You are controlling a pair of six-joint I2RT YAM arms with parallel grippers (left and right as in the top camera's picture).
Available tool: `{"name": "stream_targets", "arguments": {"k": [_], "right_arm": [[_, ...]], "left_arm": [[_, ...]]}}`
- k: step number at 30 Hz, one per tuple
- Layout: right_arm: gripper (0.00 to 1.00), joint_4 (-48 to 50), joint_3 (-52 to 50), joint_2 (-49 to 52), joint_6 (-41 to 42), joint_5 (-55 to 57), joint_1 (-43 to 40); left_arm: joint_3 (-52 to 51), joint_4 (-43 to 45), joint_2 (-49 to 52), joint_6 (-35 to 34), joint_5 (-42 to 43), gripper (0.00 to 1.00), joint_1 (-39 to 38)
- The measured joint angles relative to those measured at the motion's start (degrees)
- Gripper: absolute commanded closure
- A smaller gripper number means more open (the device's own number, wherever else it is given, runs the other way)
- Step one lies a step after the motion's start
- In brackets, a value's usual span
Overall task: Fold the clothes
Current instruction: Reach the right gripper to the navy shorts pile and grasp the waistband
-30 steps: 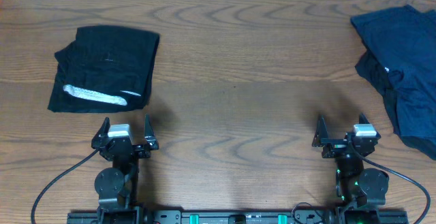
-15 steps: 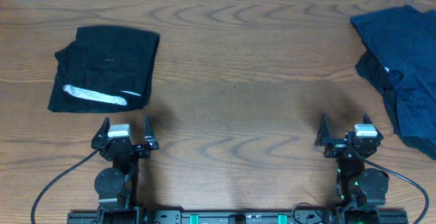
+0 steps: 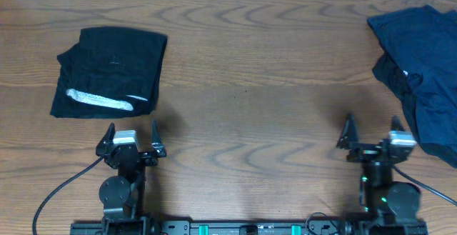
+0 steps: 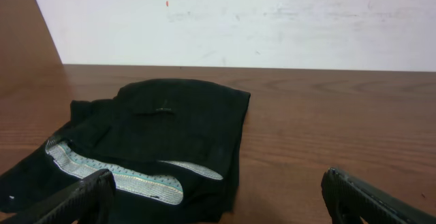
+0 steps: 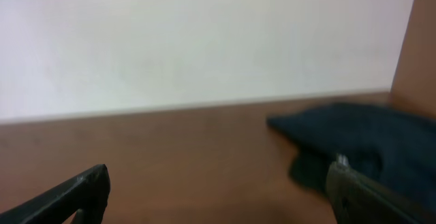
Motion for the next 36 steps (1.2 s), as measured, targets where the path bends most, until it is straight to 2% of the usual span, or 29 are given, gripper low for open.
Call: {"name": "stream_targets", "arguments": {"k": [6,11,21,27,30,36], "right_arm": [[0.01,-1.7,16.65,10.64,1.07,-0.04,0.0],[0.01,-4.72,31.63,27.61,-0.48,0.0,0.0],[0.01,-32.2,73.79,69.81,-8.33,4.13,-2.25],[0.01,-43.28,94.95,90.77,-17.11,6.29,-5.55],[0.01,-44.46,100.08,99.14,-20.39,6.71,-7.41],[0.01,-40.98,101.35,111.27,-24.52,7.17,-10.97]], "left_arm": [[0.09,-0.09,0.0,0.0,-0.02,0.02,0.0],[0.13,-0.2,0.0,0.0,0.0,0.02,0.0],[0.2,-0.28,-0.04,-0.02,-0.04,0.02,0.0],[0.2,-0.31,-0.04,0.0,-0.04,0.02,0.0],[0.2,-0.33,-0.02,0.0,-0.02,0.02,0.0],[0.22,-0.33,-0.04,0.0,-0.04,0.02,0.0]]}}
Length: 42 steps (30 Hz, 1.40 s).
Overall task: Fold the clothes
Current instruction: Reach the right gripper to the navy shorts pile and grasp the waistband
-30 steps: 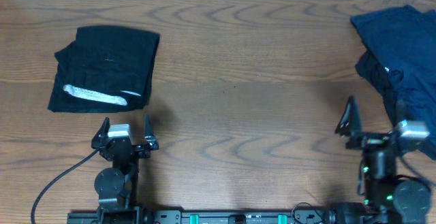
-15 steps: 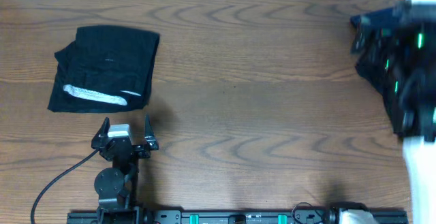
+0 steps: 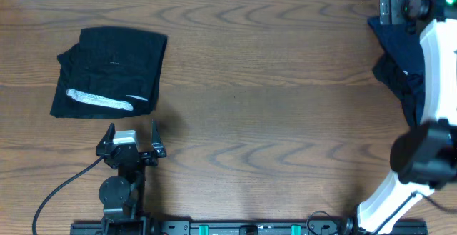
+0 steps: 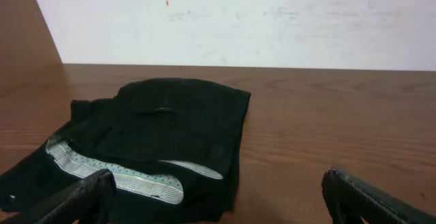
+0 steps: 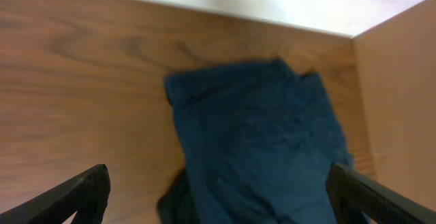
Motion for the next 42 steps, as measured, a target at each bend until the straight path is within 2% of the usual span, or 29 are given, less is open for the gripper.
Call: {"name": "stream_targets", "arguments": {"k": [4,6,12,20,24,27,30,34,36,38,39,42], "right_arm": [[0.01,0.13,0.0,6.1,-1.11,0.39,-1.46],[0.04,0.39,0.0,7.67,-2.27,0.0,-1.7],[0.1,0.81,0.09,11.43,-12.17,-1.6,-1.44],[0.02,9.94,0.24,19.76,-19.98,-2.36,-1.25],[0.05,13.57,0.24,22.64,-21.31,-2.45,-1.22],[0.19,15.65,0.24,24.22,-22.25,-2.45,-1.16],[0.47,17.2,0.24,25.38,-22.93,-2.27,-0.79],[0.59,18.6,0.28,25.55,-23.19,-2.12,-0.33],[0.59,18.93,0.44,25.55,-23.08,-1.38,-0.15],[0.38,18.86,0.44,25.55,-22.8,-0.63,-0.09],[0.36,18.91,0.44,25.55,-22.84,-0.24,-0.07],[0.41,18.99,0.44,25.55,-23.19,0.33,-0.09]], "left_arm": [[0.0,0.0,0.02,0.0,0.02,0.02,0.0],[0.0,0.0,0.0,0.0,0.02,0.02,0.0],[0.0,0.0,0.0,0.0,0.02,0.02,0.0],[0.0,0.0,0.02,0.0,0.02,0.02,0.0],[0.0,0.0,0.0,0.0,0.02,0.02,0.0],[0.0,0.0,0.0,0.0,0.02,0.02,0.0],[0.0,0.0,0.0,0.0,0.02,0.02,0.0],[-0.02,0.0,0.0,0.0,0.02,0.02,0.0],[0.0,0.0,0.0,0.0,0.02,0.02,0.0],[-0.02,0.0,0.0,0.0,0.02,0.02,0.0],[0.0,0.0,0.02,0.0,0.02,0.02,0.0],[0.0,0.0,0.0,0.0,0.02,0.02,0.0]]}}
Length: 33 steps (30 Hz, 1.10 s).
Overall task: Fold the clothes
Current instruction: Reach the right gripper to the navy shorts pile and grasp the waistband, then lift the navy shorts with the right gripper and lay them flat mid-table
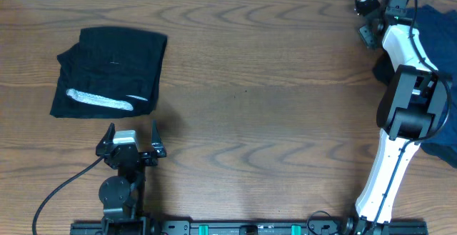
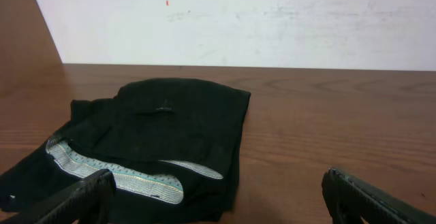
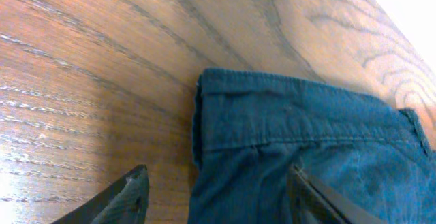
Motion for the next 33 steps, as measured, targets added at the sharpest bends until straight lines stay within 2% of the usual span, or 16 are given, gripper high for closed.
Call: {"name": "stream_targets", "arguments": {"k": [1,5,10,13,14,16,18,23,25,28,32,33], "right_arm": [[0.45,-0.11,0.0,0.0,0.02,0.13,0.0],[0.5,-0.96,0.02,0.0,0.11,0.55,-0.07],[0.51,-1.49,0.02,0.0,0.17,0.87,-0.2],[0.67,-1.49,0.02,0.0,0.22,0.85,-0.55],[0.67,-1.49,0.04,0.0,0.35,0.87,-0.68],[0.59,-1.49,0.11,0.0,0.59,0.7,-0.96],[0.55,-1.46,0.13,0.0,0.68,0.52,-1.31],[0.49,-0.87,0.13,0.0,0.85,0.52,-1.42],[0.51,-0.74,0.13,0.0,0.79,0.63,-1.42],[0.6,-0.83,0.13,0.0,0.63,0.7,-1.42],[0.94,-1.07,0.13,0.0,0.48,0.81,-1.42],[0.99,-1.03,0.13,0.0,0.39,0.9,-1.42]], "left_arm": [[0.0,0.0,0.02,0.0,0.0,0.02,0.0],[0.0,0.0,0.0,0.0,0.0,0.02,0.0],[-0.02,0.0,0.0,0.0,0.0,0.02,0.0],[-0.02,0.0,0.02,0.0,0.0,0.02,0.0],[-0.02,0.0,0.02,0.0,0.0,0.02,0.0],[0.0,0.0,0.02,0.0,0.0,0.02,0.0],[-0.02,0.0,0.0,0.0,0.0,0.02,0.0],[0.0,0.0,0.0,0.0,0.0,0.02,0.0],[0.0,0.0,0.02,0.0,0.0,0.02,0.0],[0.0,0.0,0.0,0.0,0.0,0.02,0.0],[-0.02,0.0,0.0,0.0,0.0,0.02,0.0],[0.0,0.0,0.02,0.0,0.0,0.02,0.0]]}}
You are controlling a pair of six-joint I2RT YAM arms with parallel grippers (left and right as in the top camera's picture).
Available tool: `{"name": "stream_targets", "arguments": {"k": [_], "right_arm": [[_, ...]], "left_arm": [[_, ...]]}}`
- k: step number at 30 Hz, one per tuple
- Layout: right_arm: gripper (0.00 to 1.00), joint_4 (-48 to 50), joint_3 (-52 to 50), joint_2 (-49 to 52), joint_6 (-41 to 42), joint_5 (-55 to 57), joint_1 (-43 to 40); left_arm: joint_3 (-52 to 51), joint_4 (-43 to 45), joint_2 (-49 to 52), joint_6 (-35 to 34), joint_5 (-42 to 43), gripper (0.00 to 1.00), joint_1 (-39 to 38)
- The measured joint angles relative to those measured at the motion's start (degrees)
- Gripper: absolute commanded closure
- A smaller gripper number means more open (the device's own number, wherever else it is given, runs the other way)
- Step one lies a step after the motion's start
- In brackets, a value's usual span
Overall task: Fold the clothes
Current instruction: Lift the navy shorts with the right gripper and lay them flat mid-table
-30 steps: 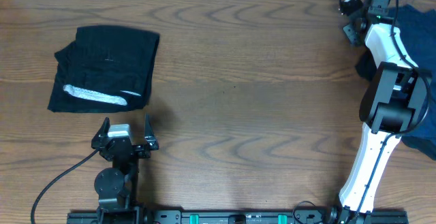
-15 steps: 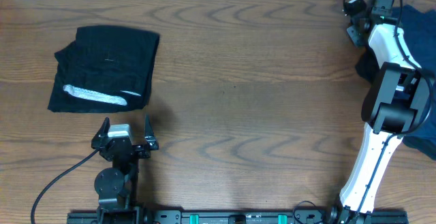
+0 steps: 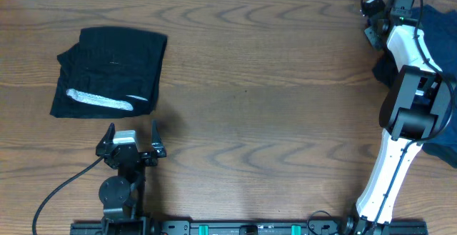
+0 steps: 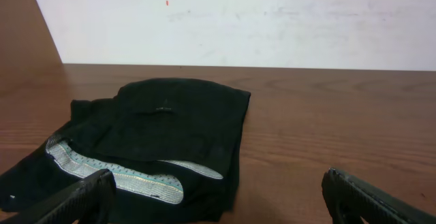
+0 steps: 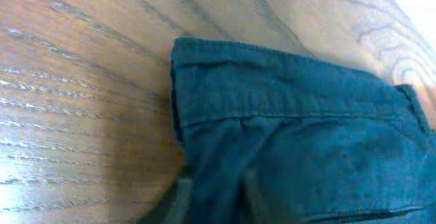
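A crumpled dark blue garment (image 3: 443, 35) lies at the table's far right; close up its hemmed corner (image 5: 286, 108) fills the right wrist view. My right gripper (image 3: 373, 22) (image 5: 214, 197) sits at that garment's far left corner, its blurred fingers (image 5: 180, 200) drawn close with a fold of blue cloth between them. A folded black garment (image 3: 111, 71) (image 4: 163, 129) with a pale patterned waistband lies at the far left. Just short of it, my left gripper (image 3: 132, 138) (image 4: 218, 200) rests open and holds nothing.
The brown wooden table (image 3: 271, 85) runs between the two garments. A white wall (image 4: 238, 20) stands behind the far edge. My white right arm (image 3: 403, 71) stretches along the right side, over part of the blue garment. Black cables trail by both arm bases.
My right gripper's fingers stood wide apart at the blue garment's corner; now they are close together with the cloth between them, and the gripper sits slightly further onto the garment. The left arm is unchanged.
Both grippers first rested open near the front edge. Then the right arm was stretched to the far right corner above the blue garment. Later it was low at the garment's left corner, still open, and now it is shut on the cloth. The left arm never moved.
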Motion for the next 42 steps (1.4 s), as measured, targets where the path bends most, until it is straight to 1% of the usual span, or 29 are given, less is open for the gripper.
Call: {"name": "stream_targets", "arguments": {"k": [3,7,12,18,25,35,39,42], "right_arm": [[0.99,0.98,0.0,0.0,1.09,0.5,-0.02],[0.99,4.98,0.02,0.0,5.29,2.6,0.0],[0.99,6.56,0.04,-0.42,9.73,3.8,0.0],[0.99,6.12,0.04,-5.66,14.23,4.52,-0.02],[0.99,-1.25,0.09,-17.03,16.48,5.42,-0.48],[0.99,-12.26,0.09,-27.56,17.9,4.92,0.44],[0.99,-16.87,0.11,-30.64,20.31,1.18,3.65],[0.99,-19.85,0.15,-31.3,24.59,-4.02,8.15]], "left_arm": [[-0.02,0.0,-0.02,0.0,0.0,0.02,0.0],[0.0,0.0,0.0,0.0,0.0,0.02,0.0],[-0.02,0.0,0.0,0.0,0.0,0.02,0.0],[0.0,0.0,0.0,0.0,0.0,0.02,0.0],[0.0,0.0,-0.02,0.0,0.0,0.02,0.0],[0.0,0.0,-0.02,0.0,0.0,0.02,0.0],[-0.02,0.0,-0.02,0.0,0.0,0.02,0.0],[0.0,0.0,-0.02,0.0,0.0,0.02,0.0]]}}
